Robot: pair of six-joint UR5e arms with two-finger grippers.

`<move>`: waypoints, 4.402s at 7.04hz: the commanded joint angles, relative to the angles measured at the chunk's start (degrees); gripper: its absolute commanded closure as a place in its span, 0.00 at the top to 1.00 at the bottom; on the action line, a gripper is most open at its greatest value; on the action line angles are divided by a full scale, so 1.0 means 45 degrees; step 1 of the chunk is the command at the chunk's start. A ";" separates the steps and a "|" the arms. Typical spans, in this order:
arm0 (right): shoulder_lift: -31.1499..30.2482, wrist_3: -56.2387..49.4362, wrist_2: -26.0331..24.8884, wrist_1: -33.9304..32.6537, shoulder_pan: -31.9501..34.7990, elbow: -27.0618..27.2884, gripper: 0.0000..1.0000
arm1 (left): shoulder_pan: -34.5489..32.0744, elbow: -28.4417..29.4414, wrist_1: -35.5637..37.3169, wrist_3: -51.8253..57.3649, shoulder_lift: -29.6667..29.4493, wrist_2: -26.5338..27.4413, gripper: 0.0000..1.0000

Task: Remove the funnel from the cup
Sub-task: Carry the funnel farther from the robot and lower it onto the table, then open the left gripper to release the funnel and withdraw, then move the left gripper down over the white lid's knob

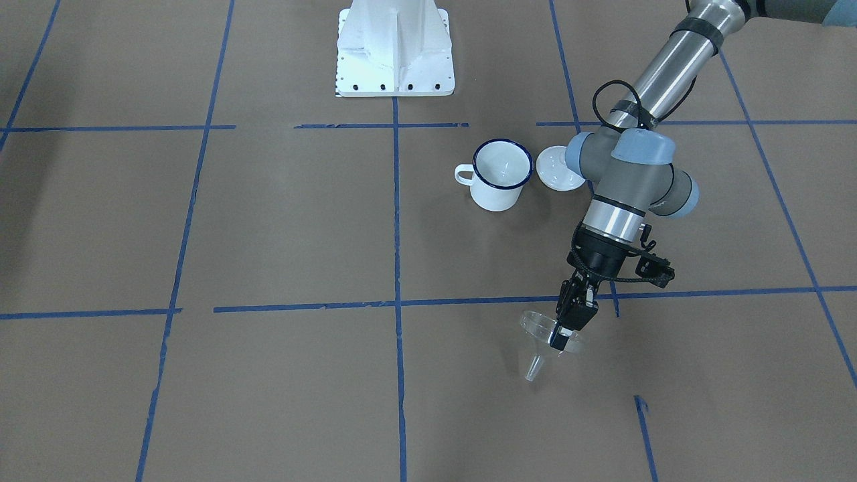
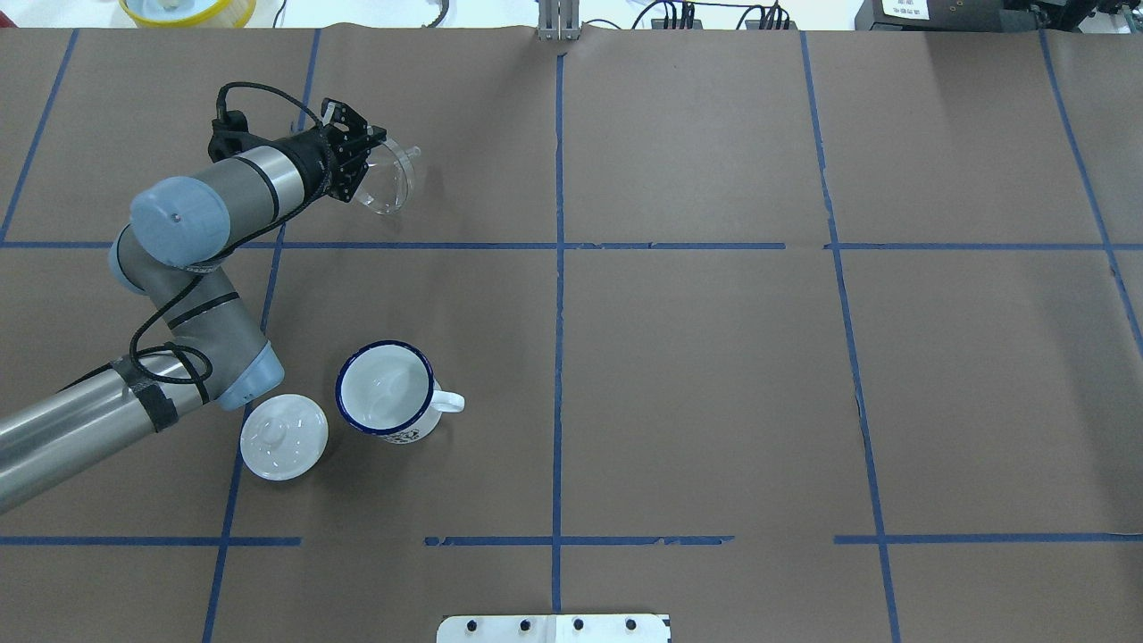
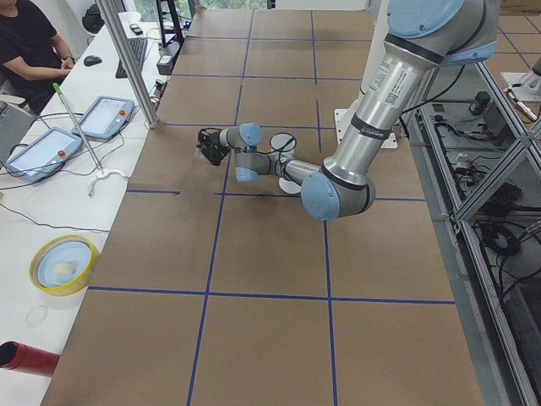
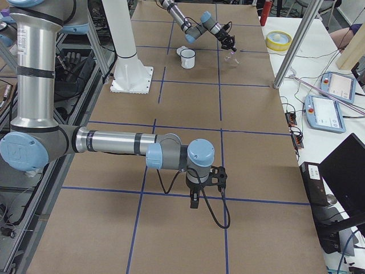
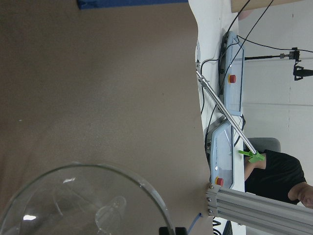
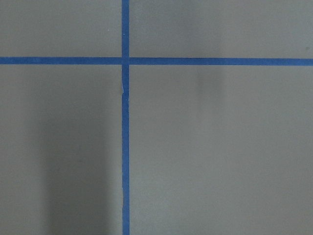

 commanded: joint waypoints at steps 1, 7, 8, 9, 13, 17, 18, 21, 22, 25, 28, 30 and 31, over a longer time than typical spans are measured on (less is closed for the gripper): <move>0.0000 0.0000 0.0000 0.0000 0.0000 0.0000 1.00 | 0.0098 0.0043 -0.0024 0.0000 0.0000 0.0003 0.09; 0.0000 0.0000 0.0000 0.0000 0.0000 0.0000 1.00 | 0.0118 -0.1061 0.0112 0.1473 0.0736 -0.0501 0.95; 0.0000 0.0000 0.0000 0.0000 0.0000 0.0000 1.00 | 0.0099 -0.2230 0.0267 0.1774 0.1728 -0.1453 0.95; 0.0000 0.0000 0.0000 0.0000 0.0000 0.0000 1.00 | 0.0099 -0.3306 0.1100 0.1777 0.2569 -0.2139 0.94; 0.0000 0.0000 0.0000 0.0000 0.0000 0.0000 1.00 | 0.0060 -0.7897 0.9149 0.4503 0.4179 -0.4814 0.90; 0.0000 0.0000 0.0000 0.0000 0.0000 0.0000 1.00 | 0.0742 -1.0556 1.4193 0.6246 0.4818 -0.5833 0.89; 0.0000 0.0000 0.0000 0.0000 0.0000 -0.0019 1.00 | 0.1285 -1.1104 1.4040 0.6230 0.5675 -0.5895 0.89; 0.0000 0.0000 0.0000 0.0000 0.0000 0.0000 1.00 | 0.1799 -1.1440 1.3921 0.6053 0.5956 -0.5915 0.90; 0.0000 0.0000 0.0000 0.0000 0.0000 -0.0019 1.00 | 0.1779 -1.1635 1.3883 0.6151 0.6285 -0.5973 0.90; 0.0000 0.0000 0.0000 0.0000 0.0000 0.0000 1.00 | 0.1895 -1.1598 1.3804 0.6015 0.6289 -0.6538 0.90; 0.0000 0.0000 0.0000 0.0000 0.0000 0.0000 1.00 | 0.2325 -1.0565 1.2621 0.5957 0.6191 -0.6560 0.88; 0.0000 0.0000 0.0000 0.0000 0.0000 0.0000 1.00 | 0.2480 -1.0446 1.2593 0.5918 0.6172 -0.6560 0.73; 0.0000 0.0000 0.0000 0.0000 0.0000 -0.0019 1.00 | 0.2926 -1.0310 1.2613 0.5898 0.6172 -0.6560 0.66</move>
